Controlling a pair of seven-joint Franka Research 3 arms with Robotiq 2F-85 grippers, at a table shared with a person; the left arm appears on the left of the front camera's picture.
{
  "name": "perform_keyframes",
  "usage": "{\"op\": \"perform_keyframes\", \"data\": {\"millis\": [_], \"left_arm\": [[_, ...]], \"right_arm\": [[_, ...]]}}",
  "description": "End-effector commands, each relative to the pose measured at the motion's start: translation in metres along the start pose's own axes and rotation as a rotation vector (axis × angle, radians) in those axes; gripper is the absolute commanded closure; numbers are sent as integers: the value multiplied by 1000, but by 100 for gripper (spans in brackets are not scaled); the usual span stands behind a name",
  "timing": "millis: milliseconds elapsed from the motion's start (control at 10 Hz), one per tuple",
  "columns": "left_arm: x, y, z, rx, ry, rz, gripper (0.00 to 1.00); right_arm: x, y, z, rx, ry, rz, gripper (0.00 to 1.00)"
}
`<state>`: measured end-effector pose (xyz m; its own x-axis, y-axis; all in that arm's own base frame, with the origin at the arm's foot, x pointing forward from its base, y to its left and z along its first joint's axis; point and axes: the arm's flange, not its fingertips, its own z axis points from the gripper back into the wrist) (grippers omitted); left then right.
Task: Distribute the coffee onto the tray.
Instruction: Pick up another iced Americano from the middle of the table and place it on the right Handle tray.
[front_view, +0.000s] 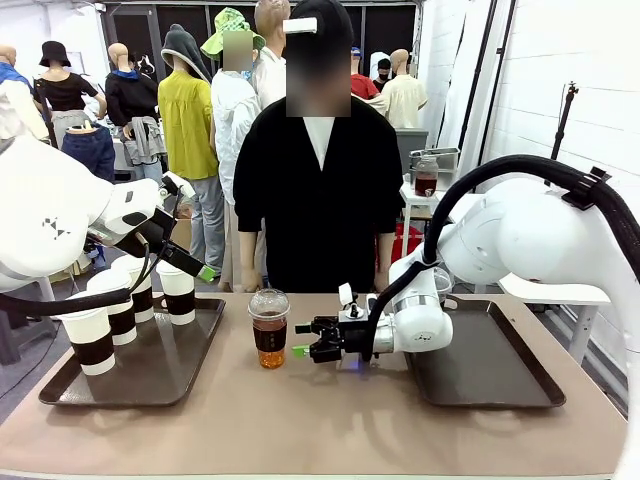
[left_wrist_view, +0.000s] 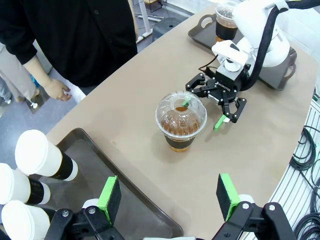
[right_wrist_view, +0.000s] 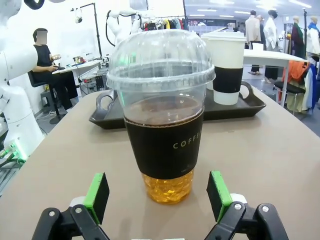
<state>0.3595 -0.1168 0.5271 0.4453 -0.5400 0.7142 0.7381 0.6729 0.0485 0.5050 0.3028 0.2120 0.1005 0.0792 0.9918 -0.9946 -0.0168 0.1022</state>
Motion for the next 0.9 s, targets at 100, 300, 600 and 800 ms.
{"op": "perform_keyframes", "data": {"millis": [100,300,600,800], "left_arm": [[-1,1,0,-7,2,5,0],[-1,1,0,-7,2,5,0],[-1,1,0,-7,2,5,0],[-1,1,0,-7,2,5,0]], "right_arm": [[0,-7,-16,-27,-42,23,0],[2,-9,-21,-21,-64,32,0],[2,-11,-27,-6,-80,38,0],[1,-11,-32,11,-77,27,0]]}}
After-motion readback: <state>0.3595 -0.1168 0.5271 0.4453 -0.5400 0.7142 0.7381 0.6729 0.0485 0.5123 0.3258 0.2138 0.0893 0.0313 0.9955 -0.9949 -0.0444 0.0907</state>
